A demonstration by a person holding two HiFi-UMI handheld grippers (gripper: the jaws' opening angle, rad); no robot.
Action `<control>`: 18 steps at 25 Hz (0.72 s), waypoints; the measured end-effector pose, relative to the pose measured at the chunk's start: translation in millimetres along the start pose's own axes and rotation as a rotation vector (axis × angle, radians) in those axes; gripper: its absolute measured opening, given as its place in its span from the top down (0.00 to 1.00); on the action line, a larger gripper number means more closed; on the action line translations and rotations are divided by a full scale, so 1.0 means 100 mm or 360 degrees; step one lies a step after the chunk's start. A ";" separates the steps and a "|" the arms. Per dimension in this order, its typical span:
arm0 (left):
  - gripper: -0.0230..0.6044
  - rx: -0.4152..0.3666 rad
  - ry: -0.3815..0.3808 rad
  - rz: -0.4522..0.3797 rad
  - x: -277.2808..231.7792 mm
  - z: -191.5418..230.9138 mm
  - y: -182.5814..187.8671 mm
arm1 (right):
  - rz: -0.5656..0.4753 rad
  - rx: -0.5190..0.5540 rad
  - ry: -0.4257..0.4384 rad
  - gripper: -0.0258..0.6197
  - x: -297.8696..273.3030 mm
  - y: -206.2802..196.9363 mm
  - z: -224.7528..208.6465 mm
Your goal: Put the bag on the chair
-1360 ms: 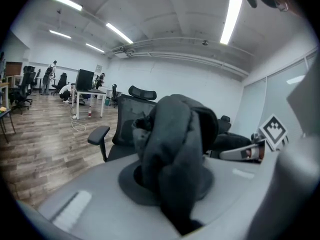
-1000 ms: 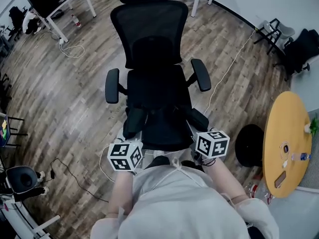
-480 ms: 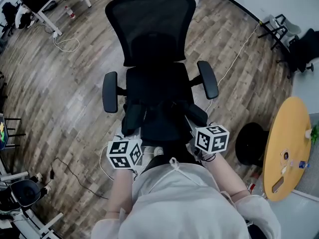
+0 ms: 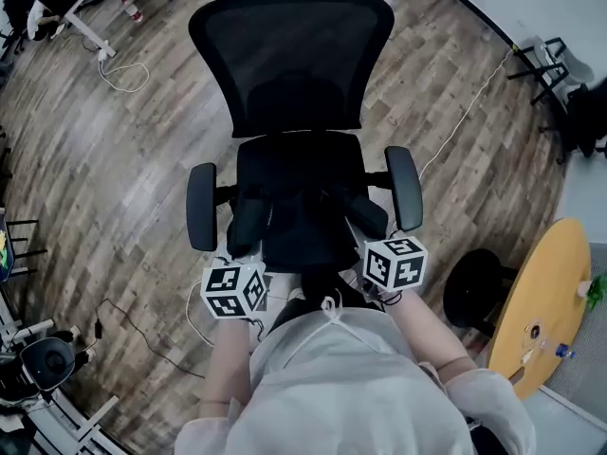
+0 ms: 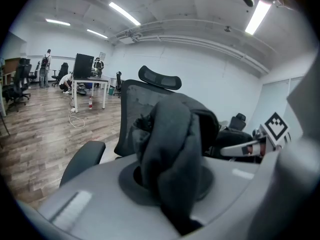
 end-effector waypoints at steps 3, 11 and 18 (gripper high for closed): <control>0.92 0.0015 0.0018 0.0021 -0.37 0.11 0.05 | 0.0014 0.0013 0.0001 0.91 -0.29 0.18 -0.18; 0.92 0.0010 0.0022 0.0137 -1.29 0.46 -0.11 | 0.0093 0.0006 -0.0019 0.91 -1.12 0.32 -0.66; 0.92 0.0026 0.0035 0.0249 -2.03 0.80 -0.41 | 0.0170 0.0001 -0.0072 0.91 -1.83 0.26 -1.03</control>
Point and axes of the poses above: the fingertips, and each gripper's own axes: x backward along the fingers, z to its left, y out of its top, the point moved 3 cm from there along x, backward along the fingers, and after that the axes turned 3 degrees about -x, right-handed, at the moved point
